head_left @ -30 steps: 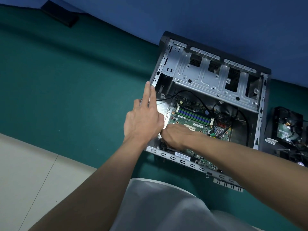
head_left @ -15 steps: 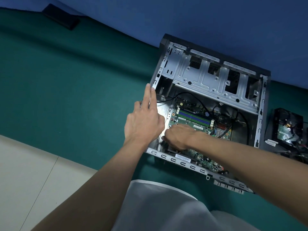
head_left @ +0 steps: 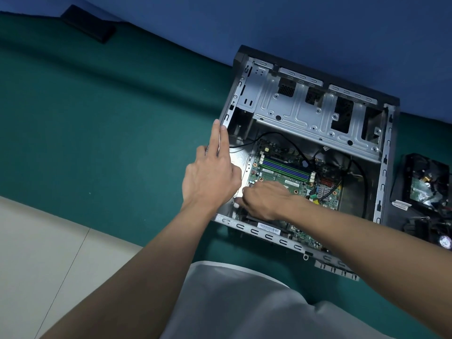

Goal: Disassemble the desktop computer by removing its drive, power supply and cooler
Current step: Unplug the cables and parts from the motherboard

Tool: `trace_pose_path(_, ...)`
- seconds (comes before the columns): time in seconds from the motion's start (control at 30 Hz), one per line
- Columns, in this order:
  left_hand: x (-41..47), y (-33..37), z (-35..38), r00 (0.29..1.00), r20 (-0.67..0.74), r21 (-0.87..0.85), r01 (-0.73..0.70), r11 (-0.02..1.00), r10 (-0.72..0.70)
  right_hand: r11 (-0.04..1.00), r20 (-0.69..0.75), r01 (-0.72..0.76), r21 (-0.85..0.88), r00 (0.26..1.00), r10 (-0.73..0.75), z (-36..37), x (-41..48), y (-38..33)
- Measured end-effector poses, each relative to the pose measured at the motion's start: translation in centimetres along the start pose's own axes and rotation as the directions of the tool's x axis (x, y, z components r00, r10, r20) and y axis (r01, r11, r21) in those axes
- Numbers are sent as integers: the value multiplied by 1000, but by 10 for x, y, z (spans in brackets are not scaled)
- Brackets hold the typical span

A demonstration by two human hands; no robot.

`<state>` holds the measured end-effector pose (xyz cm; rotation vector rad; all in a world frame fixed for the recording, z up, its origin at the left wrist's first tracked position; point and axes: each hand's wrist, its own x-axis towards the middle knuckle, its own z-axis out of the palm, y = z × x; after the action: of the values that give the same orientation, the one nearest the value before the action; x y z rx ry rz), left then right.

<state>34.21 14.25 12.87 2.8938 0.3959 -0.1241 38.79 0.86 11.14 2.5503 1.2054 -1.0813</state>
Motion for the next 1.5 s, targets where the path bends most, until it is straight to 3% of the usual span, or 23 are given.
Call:
trace_pose_path(0.07,0,0,0,1000,-1,2,-1,1000,1,1000,-28,1,-10,1000,-1,-2,0,-2)
trace_pose_path(0.23,0,0,-1,1000,4,-3,5,1000,-5,987,22,18,158,1000,-22,-4,1,-1)
trace_pose_path(0.47,0,0,0,1000,-1,14,-3,1000,3,998,-96,3,65,995,3,14,-1,6)
trace_pose_path(0.63,0,0,-1,1000,3,6,0,1000,0,965,-61,-23,260,997,41,9,0,8)
trace_pose_path(0.83,0,0,-2,1000,12,5,-1,1000,1,995,-161,-4,99,987,20,22,-2,4)
trace_pose_path(1.03,0,0,-2,1000,11,-6,5,1000,-5,978,-102,47,205,994,-27,16,-2,7)
trace_pose_path(1.17,0,0,-1,1000,9,-9,5,1000,-5,997,-136,19,73,991,-9,21,-1,5)
trace_pose_path(1.37,1,-1,0,1000,8,-10,4,1000,-4,988,-131,53,144,991,-34,18,0,5)
trace_pose_path(1.5,0,-1,0,1000,6,-9,0,1000,0,997,-161,-5,71,987,16,24,-1,8)
